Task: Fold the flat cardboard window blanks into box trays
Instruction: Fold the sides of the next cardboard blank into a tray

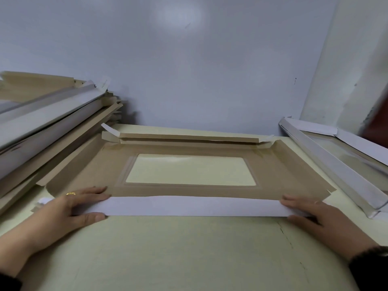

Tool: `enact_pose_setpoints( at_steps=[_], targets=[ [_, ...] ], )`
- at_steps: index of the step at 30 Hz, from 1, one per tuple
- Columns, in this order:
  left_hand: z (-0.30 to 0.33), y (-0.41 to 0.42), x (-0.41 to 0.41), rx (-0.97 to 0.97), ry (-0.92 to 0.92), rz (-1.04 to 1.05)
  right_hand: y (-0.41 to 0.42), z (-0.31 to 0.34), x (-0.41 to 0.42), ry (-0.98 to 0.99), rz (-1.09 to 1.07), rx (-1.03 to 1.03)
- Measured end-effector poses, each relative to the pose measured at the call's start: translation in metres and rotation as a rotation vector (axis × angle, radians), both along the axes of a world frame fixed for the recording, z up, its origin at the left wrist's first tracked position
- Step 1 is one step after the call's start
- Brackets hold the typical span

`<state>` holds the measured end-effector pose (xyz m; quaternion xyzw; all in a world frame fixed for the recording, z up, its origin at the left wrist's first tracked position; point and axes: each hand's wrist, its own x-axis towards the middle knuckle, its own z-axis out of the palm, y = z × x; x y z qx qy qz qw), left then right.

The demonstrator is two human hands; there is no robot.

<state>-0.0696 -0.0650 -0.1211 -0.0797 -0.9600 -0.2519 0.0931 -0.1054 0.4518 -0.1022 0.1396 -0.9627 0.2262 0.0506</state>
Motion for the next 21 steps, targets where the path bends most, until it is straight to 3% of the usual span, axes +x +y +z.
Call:
enact_pose_setpoints(
  at_steps=[7, 13, 17, 21],
  targets=[
    [0.013, 0.001, 0.002, -0.087, 0.199, 0.130, -0.001, 0.003, -0.001, 0.219, -0.113, 0.036],
    [0.013, 0.013, -0.001, -0.152, 0.274, 0.299, -0.006, 0.006, -0.005, 0.288, -0.290, 0.048],
    [0.016, 0.024, -0.007, -0.277, 0.229, 0.359, -0.008, 0.002, -0.012, 0.253, -0.353, 0.105],
    [0.016, 0.025, -0.009, -0.331, 0.155, 0.425, -0.006, -0.004, -0.021, 0.091, -0.394, 0.150]
  ],
)
